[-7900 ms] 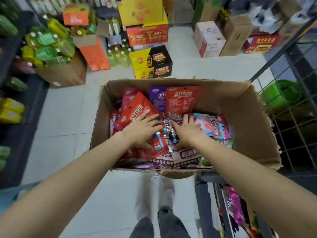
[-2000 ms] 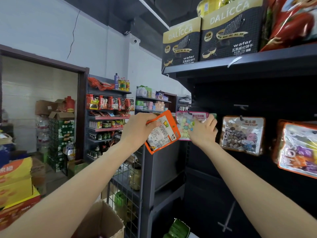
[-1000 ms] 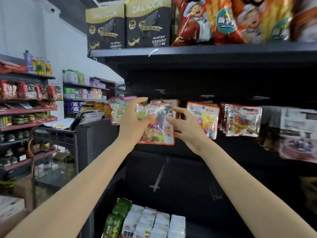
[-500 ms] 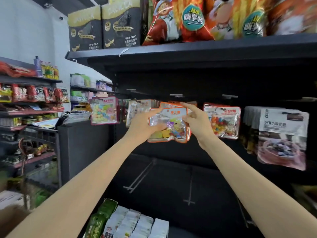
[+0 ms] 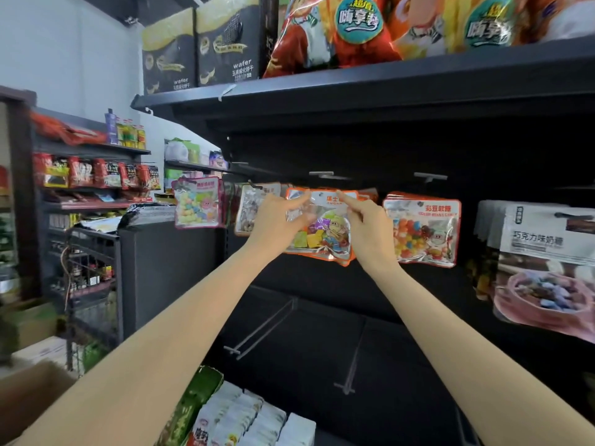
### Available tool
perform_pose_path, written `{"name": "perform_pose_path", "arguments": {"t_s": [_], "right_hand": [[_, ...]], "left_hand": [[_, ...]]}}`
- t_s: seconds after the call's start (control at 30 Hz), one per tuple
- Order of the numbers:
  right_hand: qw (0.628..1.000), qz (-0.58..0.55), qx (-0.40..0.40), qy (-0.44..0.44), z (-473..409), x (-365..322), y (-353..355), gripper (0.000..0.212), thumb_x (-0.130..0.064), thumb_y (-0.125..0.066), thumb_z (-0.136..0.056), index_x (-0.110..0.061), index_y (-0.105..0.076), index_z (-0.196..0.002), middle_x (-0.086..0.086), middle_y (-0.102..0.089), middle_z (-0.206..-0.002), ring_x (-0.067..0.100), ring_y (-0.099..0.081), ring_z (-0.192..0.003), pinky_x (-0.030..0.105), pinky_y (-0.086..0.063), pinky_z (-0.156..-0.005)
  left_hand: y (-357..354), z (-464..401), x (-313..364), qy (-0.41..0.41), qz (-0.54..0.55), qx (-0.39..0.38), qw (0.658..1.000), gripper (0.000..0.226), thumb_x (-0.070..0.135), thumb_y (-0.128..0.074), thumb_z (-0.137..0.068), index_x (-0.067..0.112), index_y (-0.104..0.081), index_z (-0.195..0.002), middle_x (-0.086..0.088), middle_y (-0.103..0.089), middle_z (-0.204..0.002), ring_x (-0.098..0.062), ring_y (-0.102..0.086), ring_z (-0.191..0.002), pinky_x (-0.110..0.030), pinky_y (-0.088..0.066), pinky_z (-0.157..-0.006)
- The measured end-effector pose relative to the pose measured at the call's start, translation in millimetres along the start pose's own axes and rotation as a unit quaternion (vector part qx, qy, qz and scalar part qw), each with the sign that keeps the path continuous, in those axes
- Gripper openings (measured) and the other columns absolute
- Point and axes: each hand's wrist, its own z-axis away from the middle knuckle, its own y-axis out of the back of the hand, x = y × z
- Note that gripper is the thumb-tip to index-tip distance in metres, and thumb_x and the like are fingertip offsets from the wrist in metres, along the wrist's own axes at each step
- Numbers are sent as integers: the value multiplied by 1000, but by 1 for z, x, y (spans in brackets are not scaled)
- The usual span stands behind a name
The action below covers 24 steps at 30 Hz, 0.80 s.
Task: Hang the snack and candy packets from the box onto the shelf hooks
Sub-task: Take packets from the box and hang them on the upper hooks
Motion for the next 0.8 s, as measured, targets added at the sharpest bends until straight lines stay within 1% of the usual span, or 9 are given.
{"name": "perform_pose_path", "arguments": {"t_s": [0.07, 0.13, 0.2, 0.33, 0.43, 0.47, 0.53, 0.63, 0.8], "right_hand": [[1000, -2, 3, -1, 0, 3, 0, 38, -9, -41, -100, -19, -53, -135, 5, -62, -106, 4, -44, -54, 10, -36, -49], [1000, -18, 0, -14, 2, 6, 0, 39, -8, -41, -99, -19, -54, -134, 5, -63, -94, 4, -40, -49, 10, -35, -44], [999, -34, -8, -26, 3, 7, 1, 39, -7, -40, -99, -19, -53, -134, 3, -62, -87, 5, -38, -45, 11, -34, -41], [999, -30, -26, -19, 5, 7, -2, 42, -15, -48, -98, -21, -46, -139, -4, -55, -85, 5, -44, -54, 12, -38, -50], [997, 50, -65, 0, 6, 8, -3, 65, -32, -62, -91, -23, -31, -147, 2, -43, -115, 7, -49, -86, 16, -38, -78], [995, 63, -80, 2, 7, 8, -3, 71, -33, -64, -89, -25, -27, -149, 6, -40, -124, 6, -48, -86, 17, -37, -82], [991, 68, -116, -8, 7, 6, -1, 80, -28, -67, -87, -27, -19, -151, 9, -35, -132, 2, -46, -82, 17, -36, -83], [985, 83, -153, -22, 7, 8, 3, 88, -18, -68, -86, -31, -11, -152, 8, -34, -132, 10, -45, -100, 18, -35, -84], [981, 78, -177, -25, 5, 9, 8, 93, -8, -69, -83, -33, -11, -151, 9, -42, -128, 9, -44, -96, 14, -38, -75]], "left_hand": [[-2, 0, 1, -1, -6, -1, 1000, 48, 34, -58, -90, 27, -48, -136, -14, -54, -109, -29, -50, -107, -40, -34, -102], [-2, 1, 3, -5, -6, -5, 1000, 48, 34, -57, -91, 26, -47, -137, -2, -49, -89, -17, -50, -94, -31, -34, -94], [-4, 0, 1, -11, -23, -6, 1000, 48, 33, -56, -92, 27, -45, -138, 4, -39, -82, -17, -45, -96, -27, -30, -84], [-9, -4, -1, 6, -50, -39, 998, 57, 38, -58, -90, 31, -36, -143, -2, -36, -111, -21, -34, -119, -20, -24, -91], [-14, -4, -4, 23, -65, -106, 992, 76, 42, -64, -85, 35, -22, -147, -7, -26, -133, -22, -27, -129, -25, -24, -106], [-14, -4, -5, 28, -66, -119, 990, 79, 41, -66, -84, 36, -19, -148, -9, -25, -135, -23, -28, -129, -27, -24, -107], [-16, -5, -6, 36, -65, -126, 989, 82, 38, -67, -84, 38, -16, -148, -11, -27, -132, -26, -34, -125, -29, -27, -107], [-20, -5, -5, 39, -60, -126, 989, 84, 32, -68, -84, 41, -13, -148, -13, -31, -128, -27, -40, -119, -30, -30, -106], [-24, -4, -13, 32, -49, -124, 991, 87, 35, -69, -83, 45, -11, -147, -7, -34, -118, -18, -38, -105, -25, -31, -100]]}}
